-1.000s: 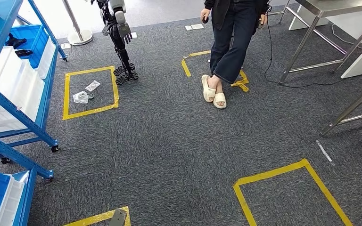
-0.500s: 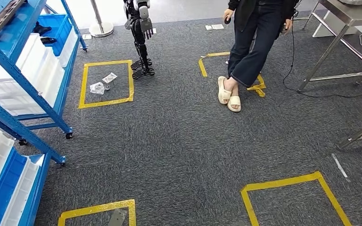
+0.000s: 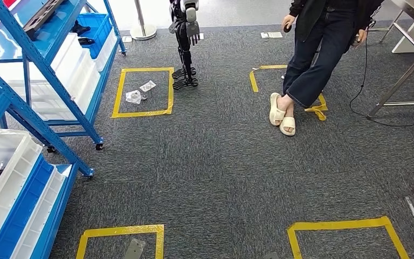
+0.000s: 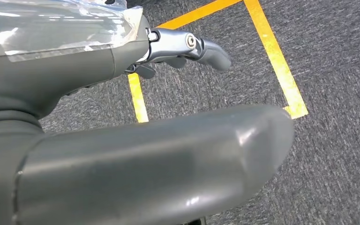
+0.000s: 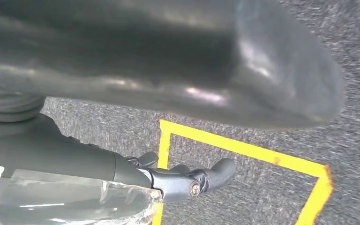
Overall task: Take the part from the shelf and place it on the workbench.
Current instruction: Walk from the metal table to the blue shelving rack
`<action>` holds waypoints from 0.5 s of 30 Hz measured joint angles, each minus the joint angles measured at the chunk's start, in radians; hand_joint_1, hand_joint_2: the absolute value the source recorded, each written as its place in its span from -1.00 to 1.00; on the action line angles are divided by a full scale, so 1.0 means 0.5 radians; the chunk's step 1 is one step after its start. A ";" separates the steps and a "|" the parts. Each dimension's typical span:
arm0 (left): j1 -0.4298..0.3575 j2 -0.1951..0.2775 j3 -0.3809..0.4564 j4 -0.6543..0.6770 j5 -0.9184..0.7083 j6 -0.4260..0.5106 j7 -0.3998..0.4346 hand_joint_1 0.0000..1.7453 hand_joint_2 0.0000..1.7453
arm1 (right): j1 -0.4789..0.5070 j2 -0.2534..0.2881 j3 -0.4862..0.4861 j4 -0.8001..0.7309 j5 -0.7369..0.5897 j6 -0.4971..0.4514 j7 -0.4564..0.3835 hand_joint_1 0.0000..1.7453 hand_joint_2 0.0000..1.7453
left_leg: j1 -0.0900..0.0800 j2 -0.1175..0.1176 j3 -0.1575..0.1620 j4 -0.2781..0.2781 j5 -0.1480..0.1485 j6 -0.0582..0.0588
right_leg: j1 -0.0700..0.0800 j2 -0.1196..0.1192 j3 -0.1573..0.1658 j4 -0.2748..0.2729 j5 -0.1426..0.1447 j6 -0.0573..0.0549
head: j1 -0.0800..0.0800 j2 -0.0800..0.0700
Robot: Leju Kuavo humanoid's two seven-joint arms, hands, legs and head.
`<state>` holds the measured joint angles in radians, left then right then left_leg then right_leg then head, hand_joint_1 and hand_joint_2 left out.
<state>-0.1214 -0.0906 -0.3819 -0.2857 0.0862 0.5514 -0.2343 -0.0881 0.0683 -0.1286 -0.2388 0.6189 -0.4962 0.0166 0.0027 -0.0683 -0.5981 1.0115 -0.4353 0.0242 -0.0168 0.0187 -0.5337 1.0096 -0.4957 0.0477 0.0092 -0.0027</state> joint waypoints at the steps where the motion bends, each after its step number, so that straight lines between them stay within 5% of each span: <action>1: 0.002 0.001 0.000 0.000 0.000 0.000 0.000 -1.00 -1.00 | -0.001 -0.001 0.000 0.000 0.000 -0.001 0.001 -1.00 -1.00 | 0.004 0.007 -0.005 0.005 -0.004 -0.010 | -0.003 -0.008 0.002 -0.003 0.007 -0.015 | -0.001 0.000; 3: 0.003 0.002 -0.001 0.000 0.000 0.000 0.000 -1.00 -1.00 | -0.003 -0.002 -0.001 0.000 0.001 -0.003 0.001 -1.00 -1.00 | 0.009 0.052 -0.043 0.087 -0.067 -0.027 | -0.013 -0.026 -0.001 -0.011 0.019 -0.050 | -0.009 0.000; 6: 0.002 0.002 -0.001 0.000 0.000 0.000 0.000 -1.00 -1.00 | 0.002 -0.001 -0.001 0.000 0.001 -0.005 0.001 -1.00 -1.00 | 0.014 0.111 -0.213 0.470 -0.266 -0.044 | -0.006 -0.066 -0.006 -0.012 0.021 -0.076 | -0.019 0.000; 8: 0.006 0.002 0.000 0.001 0.000 0.000 0.000 -1.00 -1.00 | 0.005 -0.001 -0.001 0.000 0.001 -0.005 0.001 -1.00 -1.00 | 0.015 0.120 -0.262 0.587 -0.288 -0.046 | 0.001 -0.093 -0.008 -0.011 0.020 -0.078 | -0.019 0.000; 12: 0.001 0.004 0.000 0.000 0.000 0.000 0.000 -1.00 -1.00 | 0.000 0.002 -0.001 0.000 0.001 -0.005 0.001 -1.00 -1.00 | 0.008 0.187 -0.011 0.127 -0.085 -0.023 | 0.014 -0.127 0.000 -0.008 0.014 -0.072 | -0.018 0.000; 15: -0.002 0.005 0.000 0.000 0.000 0.000 0.000 -1.00 -1.00 | -0.002 0.002 -0.001 0.000 0.001 -0.005 0.001 -1.00 -1.00 | -0.012 0.197 0.038 0.013 -0.064 0.001 | 0.030 -0.153 -0.001 -0.010 0.010 -0.051 | -0.013 0.000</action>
<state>-0.1226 -0.0881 -0.3820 -0.2857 0.0862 0.5516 -0.2342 -0.0891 0.0695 -0.1289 -0.2388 0.6195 -0.4986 0.0172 -0.0031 0.0302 -0.5793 1.0182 -0.4675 0.0245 -0.0017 -0.0578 -0.5342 1.0047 -0.4906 0.0222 0.0028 -0.0027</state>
